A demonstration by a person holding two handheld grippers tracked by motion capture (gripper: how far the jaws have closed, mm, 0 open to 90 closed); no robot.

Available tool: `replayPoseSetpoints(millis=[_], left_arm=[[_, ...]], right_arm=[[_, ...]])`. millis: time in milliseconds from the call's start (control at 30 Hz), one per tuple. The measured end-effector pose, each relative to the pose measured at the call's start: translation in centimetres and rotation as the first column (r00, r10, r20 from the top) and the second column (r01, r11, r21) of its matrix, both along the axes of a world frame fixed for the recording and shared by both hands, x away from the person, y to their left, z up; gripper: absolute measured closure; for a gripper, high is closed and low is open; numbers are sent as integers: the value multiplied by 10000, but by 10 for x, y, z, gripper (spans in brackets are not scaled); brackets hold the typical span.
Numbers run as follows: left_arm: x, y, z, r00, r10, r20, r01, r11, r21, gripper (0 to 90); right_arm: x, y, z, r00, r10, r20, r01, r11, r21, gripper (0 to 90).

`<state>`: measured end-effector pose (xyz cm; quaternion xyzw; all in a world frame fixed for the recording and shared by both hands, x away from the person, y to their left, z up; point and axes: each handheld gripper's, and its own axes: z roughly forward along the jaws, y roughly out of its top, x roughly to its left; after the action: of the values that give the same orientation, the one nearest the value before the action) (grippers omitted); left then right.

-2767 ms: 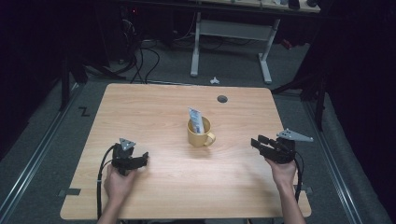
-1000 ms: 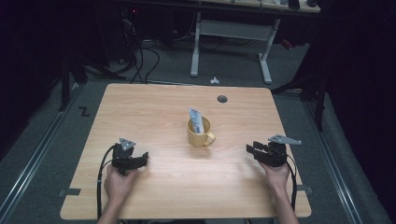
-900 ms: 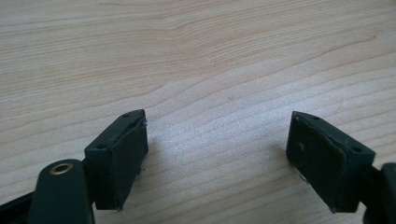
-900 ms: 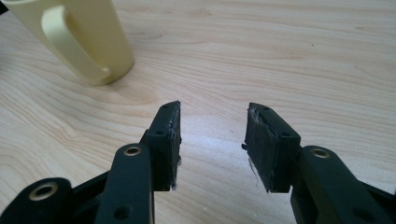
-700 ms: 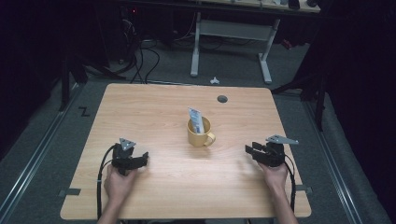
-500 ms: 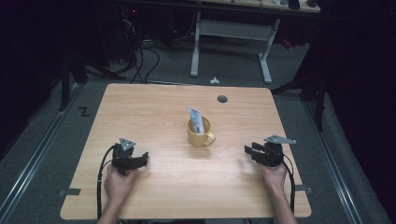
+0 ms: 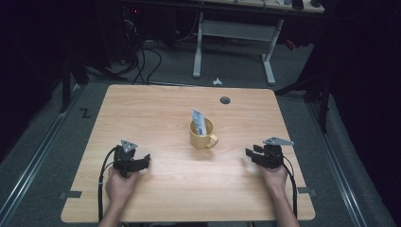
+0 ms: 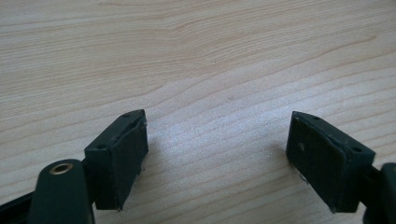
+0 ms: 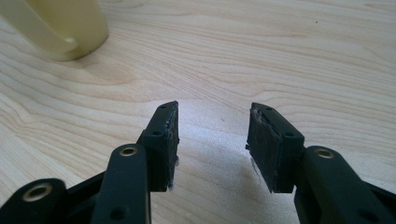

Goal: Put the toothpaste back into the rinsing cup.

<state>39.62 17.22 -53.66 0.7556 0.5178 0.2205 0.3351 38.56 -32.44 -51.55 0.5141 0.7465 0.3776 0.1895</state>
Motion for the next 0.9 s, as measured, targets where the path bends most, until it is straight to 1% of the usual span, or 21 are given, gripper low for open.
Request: replayPoseSetpoints(millis=[67,433,500,800,900], left_arm=[[0,0,0,10000,-1,0,1,10000,1,212],[0,0,0,10000,0,-1,0,10000,-2,211],[0,0,0,10000,1,-2,-1,10000,-4,211],[0,0,0,10000,0,0,0,10000,1,211],[0,0,0,10000,2,-1,-2,10000,4,211]], right_arm=[[1,0,-2,10000,9,-28,-9,10000,-92,532],[4,4,-7,9998,-10,-194,7,9999,-138,527],[5,4,-8,9998,52,-170,-57,9996,-275,526],[7,6,-12,9994,-16,-332,1,9991,-430,520],[7,8,-12,9996,41,-291,-57,9984,-558,517]])
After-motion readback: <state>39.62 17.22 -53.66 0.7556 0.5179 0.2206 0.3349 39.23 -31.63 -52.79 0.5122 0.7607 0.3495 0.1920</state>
